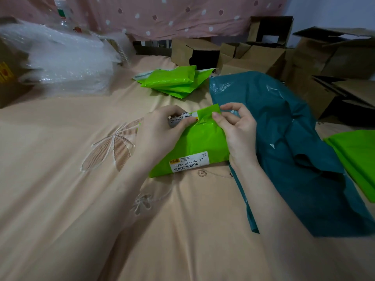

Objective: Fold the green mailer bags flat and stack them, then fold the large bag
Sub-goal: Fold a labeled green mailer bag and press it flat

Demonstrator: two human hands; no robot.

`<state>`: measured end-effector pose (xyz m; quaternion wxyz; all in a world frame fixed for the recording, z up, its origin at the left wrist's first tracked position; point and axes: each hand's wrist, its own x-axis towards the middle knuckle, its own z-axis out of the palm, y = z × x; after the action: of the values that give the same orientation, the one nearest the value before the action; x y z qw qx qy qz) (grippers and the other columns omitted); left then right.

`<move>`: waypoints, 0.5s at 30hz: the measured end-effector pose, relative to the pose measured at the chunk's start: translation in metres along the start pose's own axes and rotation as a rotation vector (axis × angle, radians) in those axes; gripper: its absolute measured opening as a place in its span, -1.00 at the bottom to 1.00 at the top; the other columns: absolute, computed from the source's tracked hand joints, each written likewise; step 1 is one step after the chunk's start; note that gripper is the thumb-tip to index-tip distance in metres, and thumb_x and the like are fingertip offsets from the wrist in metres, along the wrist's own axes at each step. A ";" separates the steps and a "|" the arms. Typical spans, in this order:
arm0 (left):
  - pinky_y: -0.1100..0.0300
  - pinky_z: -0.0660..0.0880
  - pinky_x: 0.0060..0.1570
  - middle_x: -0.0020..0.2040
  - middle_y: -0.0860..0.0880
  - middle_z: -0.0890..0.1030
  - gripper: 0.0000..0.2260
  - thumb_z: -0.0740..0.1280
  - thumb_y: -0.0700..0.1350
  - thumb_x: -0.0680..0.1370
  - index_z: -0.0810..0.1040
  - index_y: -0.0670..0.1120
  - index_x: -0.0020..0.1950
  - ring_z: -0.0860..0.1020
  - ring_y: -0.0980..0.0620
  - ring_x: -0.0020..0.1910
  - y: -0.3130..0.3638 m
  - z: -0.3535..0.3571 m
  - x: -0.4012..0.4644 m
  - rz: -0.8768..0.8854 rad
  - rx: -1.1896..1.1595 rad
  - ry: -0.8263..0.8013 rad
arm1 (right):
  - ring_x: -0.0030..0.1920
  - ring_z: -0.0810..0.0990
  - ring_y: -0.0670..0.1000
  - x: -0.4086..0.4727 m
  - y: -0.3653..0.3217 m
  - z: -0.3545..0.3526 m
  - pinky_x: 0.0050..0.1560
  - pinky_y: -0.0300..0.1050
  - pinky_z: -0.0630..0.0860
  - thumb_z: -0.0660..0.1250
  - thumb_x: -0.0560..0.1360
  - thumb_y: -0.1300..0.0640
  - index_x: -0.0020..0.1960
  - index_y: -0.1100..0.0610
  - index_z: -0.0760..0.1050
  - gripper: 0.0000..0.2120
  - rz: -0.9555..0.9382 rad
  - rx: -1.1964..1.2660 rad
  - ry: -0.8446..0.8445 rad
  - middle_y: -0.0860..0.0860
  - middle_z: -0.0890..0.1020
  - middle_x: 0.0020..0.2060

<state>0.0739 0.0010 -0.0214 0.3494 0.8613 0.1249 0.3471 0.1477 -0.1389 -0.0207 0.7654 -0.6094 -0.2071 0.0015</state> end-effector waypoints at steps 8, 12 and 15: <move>0.27 0.29 -0.38 -0.38 0.15 0.51 -0.88 0.43 0.06 0.44 0.56 0.09 -0.24 0.38 0.16 -0.39 -0.008 -0.007 0.004 -0.073 -0.294 0.054 | -0.29 0.52 -0.18 0.001 -0.001 -0.005 -0.23 -0.32 0.43 0.34 0.48 0.20 -0.20 0.08 0.52 -0.91 -0.092 -0.003 -0.077 -0.14 0.58 -0.36; 0.25 0.30 -0.28 -0.37 0.18 0.49 -0.88 0.34 0.04 0.50 0.50 0.09 -0.23 0.40 0.22 -0.33 -0.014 -0.009 0.003 -0.003 -0.410 0.075 | -0.23 0.56 -0.10 0.002 0.001 -0.005 -0.20 -0.26 0.47 0.29 0.47 0.15 -0.17 0.09 0.62 -0.86 0.010 0.044 -0.165 -0.08 0.64 -0.31; 0.22 0.30 -0.27 -0.34 0.14 0.47 -0.86 0.32 0.04 0.51 0.51 0.06 -0.23 0.40 0.18 -0.32 -0.014 -0.008 0.002 -0.023 -0.471 0.067 | -0.19 0.62 -0.10 0.002 0.001 -0.007 -0.17 -0.26 0.52 0.34 0.48 0.21 -0.09 0.13 0.62 -0.92 -0.001 0.017 -0.176 -0.06 0.69 -0.26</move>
<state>0.0702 0.0162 -0.0259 0.5404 0.7425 0.0620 0.3909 0.1517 -0.1443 -0.0221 0.7494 -0.6002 -0.2737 0.0567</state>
